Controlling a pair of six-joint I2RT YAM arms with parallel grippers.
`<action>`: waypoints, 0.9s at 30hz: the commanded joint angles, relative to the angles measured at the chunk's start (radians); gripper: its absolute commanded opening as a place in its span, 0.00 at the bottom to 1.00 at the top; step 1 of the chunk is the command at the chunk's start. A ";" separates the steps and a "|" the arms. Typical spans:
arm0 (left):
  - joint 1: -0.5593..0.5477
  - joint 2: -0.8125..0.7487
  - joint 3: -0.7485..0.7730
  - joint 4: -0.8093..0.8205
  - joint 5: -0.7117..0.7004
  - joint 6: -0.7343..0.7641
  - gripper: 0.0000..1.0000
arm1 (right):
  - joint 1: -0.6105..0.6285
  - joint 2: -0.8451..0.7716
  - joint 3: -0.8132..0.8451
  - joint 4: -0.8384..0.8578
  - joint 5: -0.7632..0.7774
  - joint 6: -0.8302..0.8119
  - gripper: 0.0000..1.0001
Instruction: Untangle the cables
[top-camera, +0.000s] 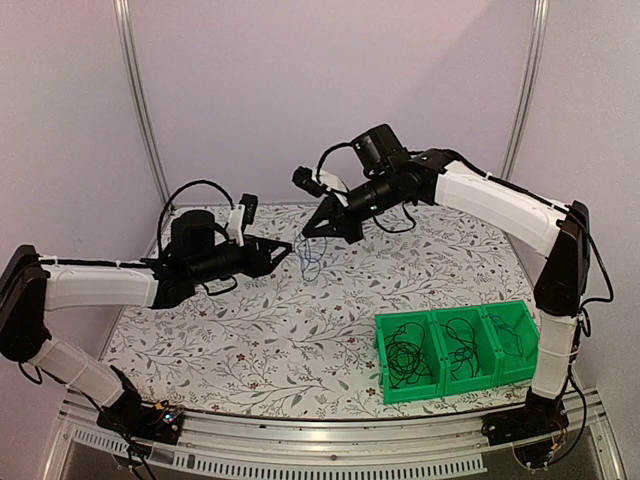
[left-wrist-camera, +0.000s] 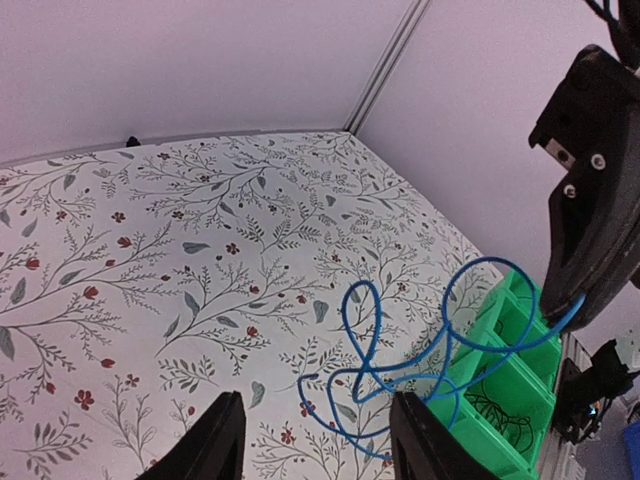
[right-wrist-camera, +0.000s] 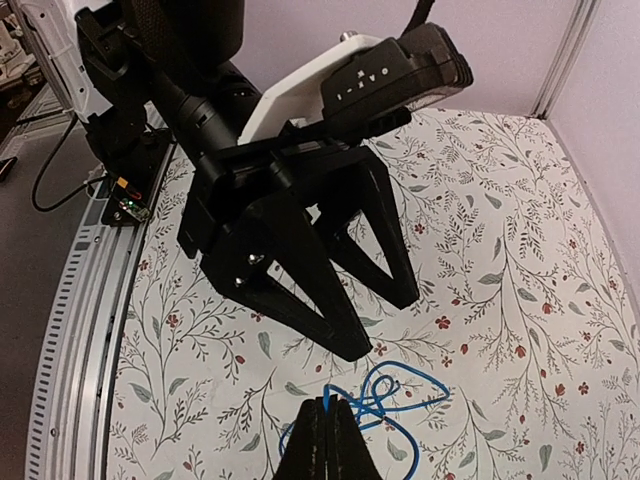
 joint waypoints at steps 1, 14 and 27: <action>-0.008 0.060 0.050 0.060 0.036 -0.004 0.46 | 0.012 0.024 0.003 -0.005 -0.020 0.012 0.00; 0.032 0.189 0.071 0.072 -0.031 -0.034 0.00 | 0.014 -0.016 0.050 -0.041 -0.054 0.010 0.00; 0.118 0.433 0.053 0.072 -0.094 -0.068 0.00 | 0.013 -0.231 0.167 -0.083 0.009 -0.060 0.00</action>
